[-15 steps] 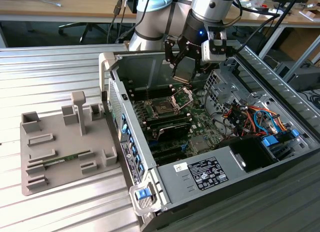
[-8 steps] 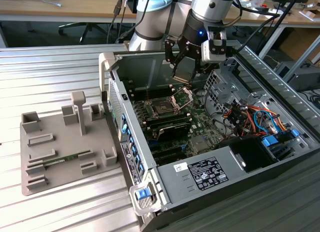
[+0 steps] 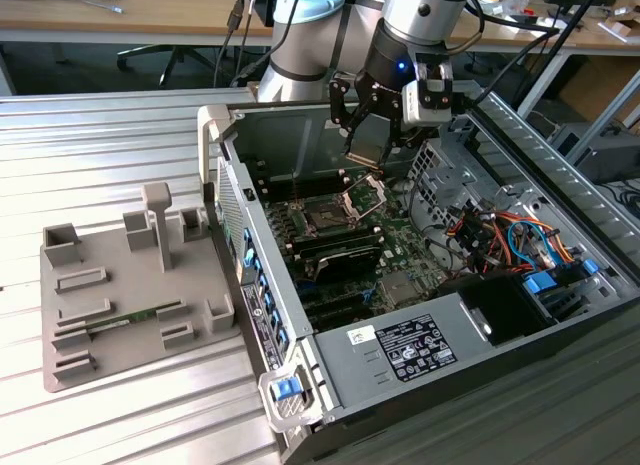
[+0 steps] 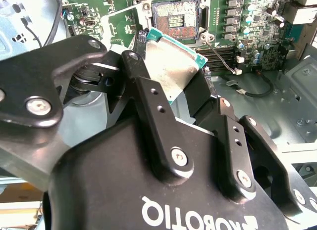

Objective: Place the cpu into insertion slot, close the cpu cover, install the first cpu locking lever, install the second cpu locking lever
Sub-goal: 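Place the cpu into insertion slot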

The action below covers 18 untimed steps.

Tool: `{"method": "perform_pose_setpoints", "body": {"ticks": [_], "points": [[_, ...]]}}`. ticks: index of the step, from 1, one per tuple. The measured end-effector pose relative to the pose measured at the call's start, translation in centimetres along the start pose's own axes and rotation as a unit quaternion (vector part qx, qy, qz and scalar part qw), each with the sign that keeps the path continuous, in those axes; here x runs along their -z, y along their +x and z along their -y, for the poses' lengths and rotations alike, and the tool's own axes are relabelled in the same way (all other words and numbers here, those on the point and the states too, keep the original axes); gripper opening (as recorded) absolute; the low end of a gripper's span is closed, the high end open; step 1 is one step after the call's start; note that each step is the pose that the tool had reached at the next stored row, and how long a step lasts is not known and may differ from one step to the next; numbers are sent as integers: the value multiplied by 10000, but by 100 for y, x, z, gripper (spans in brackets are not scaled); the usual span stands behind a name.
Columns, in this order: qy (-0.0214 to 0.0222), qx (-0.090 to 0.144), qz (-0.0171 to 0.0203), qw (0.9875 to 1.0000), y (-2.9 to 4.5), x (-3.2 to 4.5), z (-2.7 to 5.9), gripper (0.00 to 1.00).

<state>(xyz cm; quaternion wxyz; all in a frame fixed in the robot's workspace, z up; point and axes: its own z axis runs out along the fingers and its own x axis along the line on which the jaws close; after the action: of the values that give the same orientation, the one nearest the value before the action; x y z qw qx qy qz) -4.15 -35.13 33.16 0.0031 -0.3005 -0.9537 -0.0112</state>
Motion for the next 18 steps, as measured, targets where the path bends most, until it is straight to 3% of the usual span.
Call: {"method": "perform_pose_setpoints", "body": {"ticks": [18], "points": [[3, -3, 2, 10000, 40, -15, -54, 54]]}}
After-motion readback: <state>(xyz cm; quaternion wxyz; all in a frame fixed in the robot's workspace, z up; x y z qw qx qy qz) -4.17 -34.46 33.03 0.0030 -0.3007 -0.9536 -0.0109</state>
